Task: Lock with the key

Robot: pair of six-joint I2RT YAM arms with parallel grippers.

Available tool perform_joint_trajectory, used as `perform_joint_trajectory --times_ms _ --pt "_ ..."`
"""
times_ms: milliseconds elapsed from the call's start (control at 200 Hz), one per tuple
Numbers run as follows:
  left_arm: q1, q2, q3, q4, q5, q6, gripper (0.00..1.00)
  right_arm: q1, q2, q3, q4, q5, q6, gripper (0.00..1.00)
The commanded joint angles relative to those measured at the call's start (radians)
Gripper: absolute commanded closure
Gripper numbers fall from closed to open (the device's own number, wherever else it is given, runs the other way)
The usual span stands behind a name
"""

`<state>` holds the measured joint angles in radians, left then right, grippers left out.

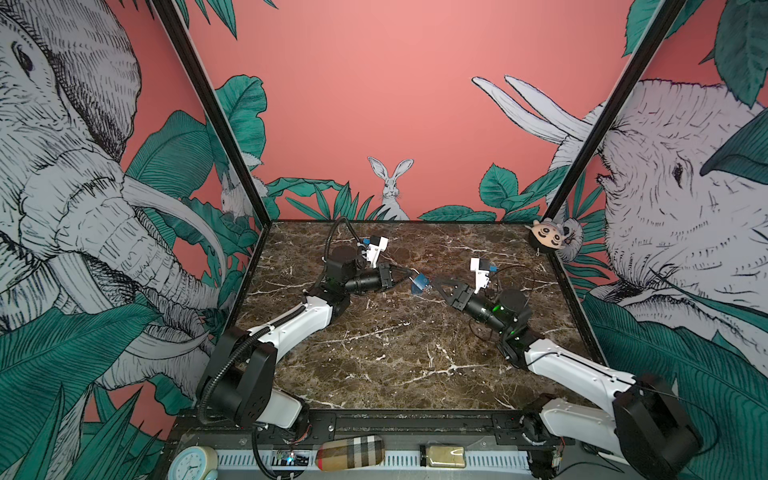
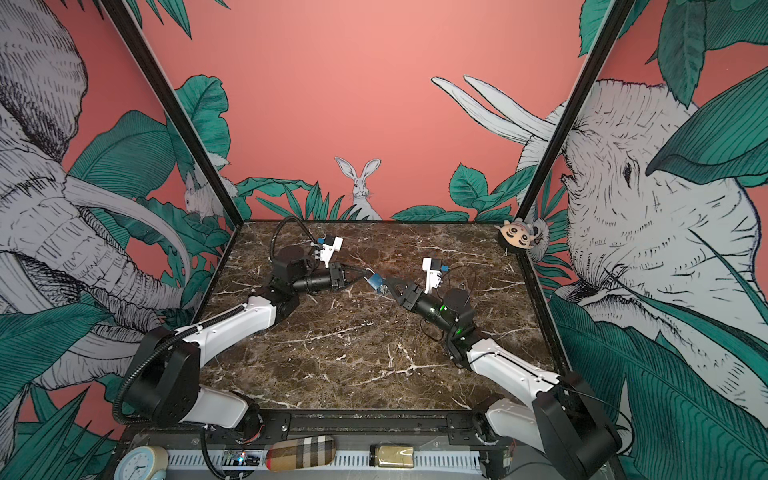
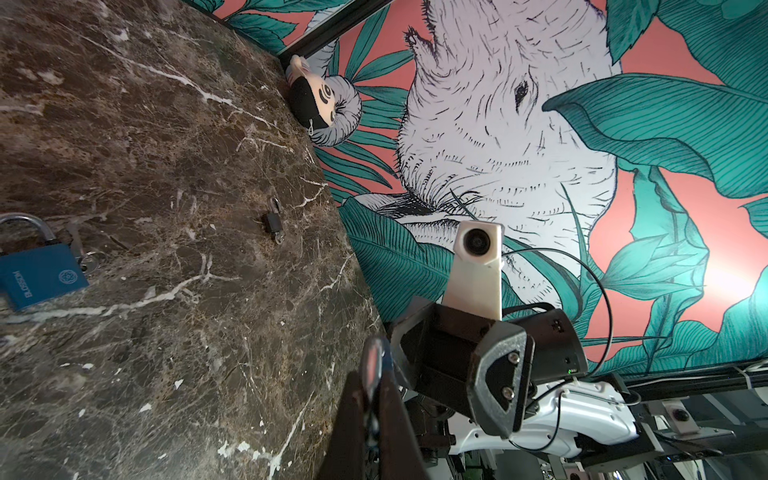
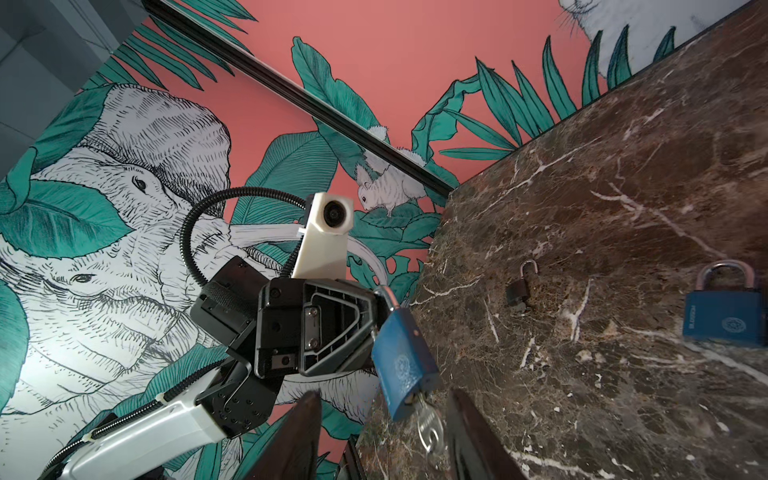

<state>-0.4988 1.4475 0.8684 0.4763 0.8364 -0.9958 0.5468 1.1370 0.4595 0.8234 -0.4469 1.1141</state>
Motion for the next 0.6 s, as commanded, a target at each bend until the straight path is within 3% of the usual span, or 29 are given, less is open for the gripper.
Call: perform_joint_trajectory --times_ms 0,295,595 --pt "-0.001 -0.01 0.022 0.049 0.025 -0.02 1.0 -0.003 -0.021 -0.024 -0.008 0.022 -0.03 0.51" --pt "-0.001 -0.022 0.009 0.069 0.022 -0.042 1.0 -0.003 0.061 -0.045 0.126 -0.001 0.005 0.52" --pt "-0.001 -0.013 0.004 0.083 0.014 -0.046 1.0 -0.004 0.19 -0.059 0.35 -0.04 0.09 0.6"
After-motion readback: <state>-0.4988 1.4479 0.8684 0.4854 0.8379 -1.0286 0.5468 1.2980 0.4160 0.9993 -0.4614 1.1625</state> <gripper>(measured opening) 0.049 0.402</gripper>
